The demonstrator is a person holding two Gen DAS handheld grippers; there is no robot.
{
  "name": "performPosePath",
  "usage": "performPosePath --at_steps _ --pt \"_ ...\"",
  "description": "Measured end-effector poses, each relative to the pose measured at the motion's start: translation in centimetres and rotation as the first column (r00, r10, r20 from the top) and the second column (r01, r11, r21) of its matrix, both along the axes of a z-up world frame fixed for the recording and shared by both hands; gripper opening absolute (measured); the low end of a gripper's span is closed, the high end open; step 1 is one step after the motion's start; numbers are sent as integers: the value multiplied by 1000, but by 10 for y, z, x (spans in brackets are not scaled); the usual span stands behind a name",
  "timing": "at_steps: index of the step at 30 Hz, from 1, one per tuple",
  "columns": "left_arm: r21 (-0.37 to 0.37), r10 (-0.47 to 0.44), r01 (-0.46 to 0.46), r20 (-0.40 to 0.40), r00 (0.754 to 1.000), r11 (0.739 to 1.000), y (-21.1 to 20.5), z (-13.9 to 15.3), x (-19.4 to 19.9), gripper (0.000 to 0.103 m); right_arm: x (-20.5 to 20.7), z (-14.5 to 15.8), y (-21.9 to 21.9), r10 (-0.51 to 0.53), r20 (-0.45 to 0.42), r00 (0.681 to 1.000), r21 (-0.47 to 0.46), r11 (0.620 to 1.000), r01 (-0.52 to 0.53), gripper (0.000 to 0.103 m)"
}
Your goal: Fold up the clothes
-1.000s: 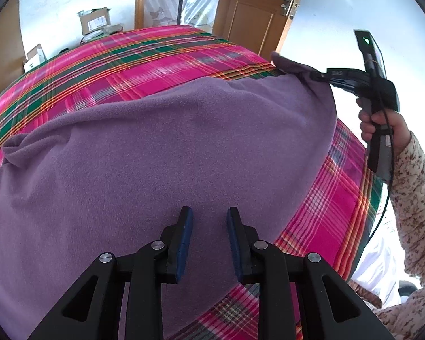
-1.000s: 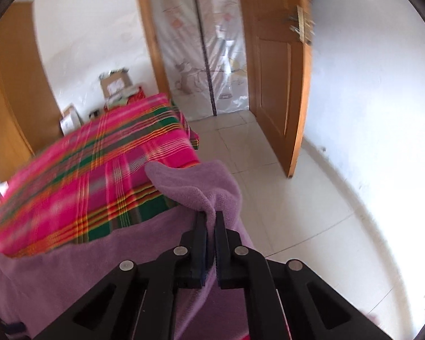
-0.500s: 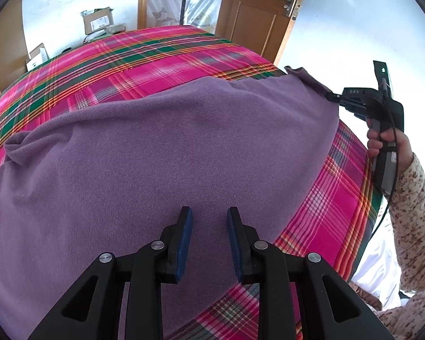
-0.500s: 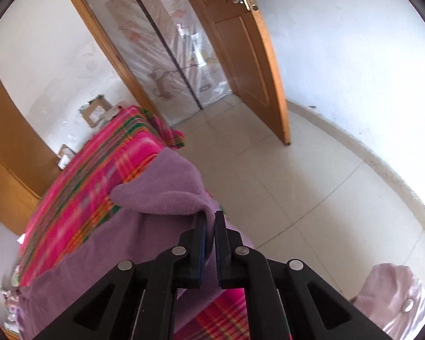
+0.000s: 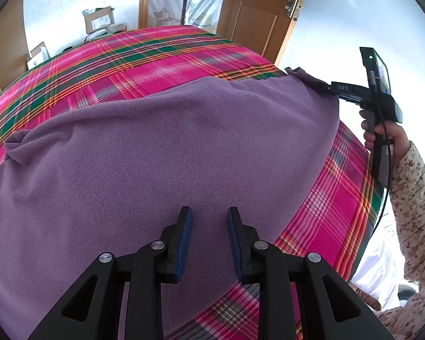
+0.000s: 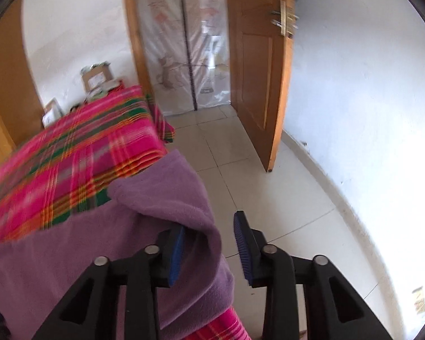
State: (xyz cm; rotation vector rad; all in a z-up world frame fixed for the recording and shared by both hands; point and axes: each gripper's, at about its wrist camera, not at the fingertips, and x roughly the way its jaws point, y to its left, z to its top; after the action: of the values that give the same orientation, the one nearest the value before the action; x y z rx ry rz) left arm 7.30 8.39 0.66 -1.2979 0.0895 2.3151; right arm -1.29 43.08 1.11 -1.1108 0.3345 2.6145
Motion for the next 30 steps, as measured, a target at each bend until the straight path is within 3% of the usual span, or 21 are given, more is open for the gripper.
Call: performPosePath --at_steps 4,13,20,30 --pt "0 -1 1 -1 1000 1000 0 0 0 27 9 -5 28 -100 -18 995 -117 988 97 8" --pt "8 4 -4 3 1000 1000 -2 -1 0 27 22 -20 53 -162 -18 987 -259 954 152 3" --pt "32 19 -20 12 1000 999 -11 1 2 27 27 -28 50 -191 23 981 -279 941 190 4" --pt "106 109 -106 -24 994 989 -57 17 8 27 33 -31 50 -284 86 955 -249 922 296 6"
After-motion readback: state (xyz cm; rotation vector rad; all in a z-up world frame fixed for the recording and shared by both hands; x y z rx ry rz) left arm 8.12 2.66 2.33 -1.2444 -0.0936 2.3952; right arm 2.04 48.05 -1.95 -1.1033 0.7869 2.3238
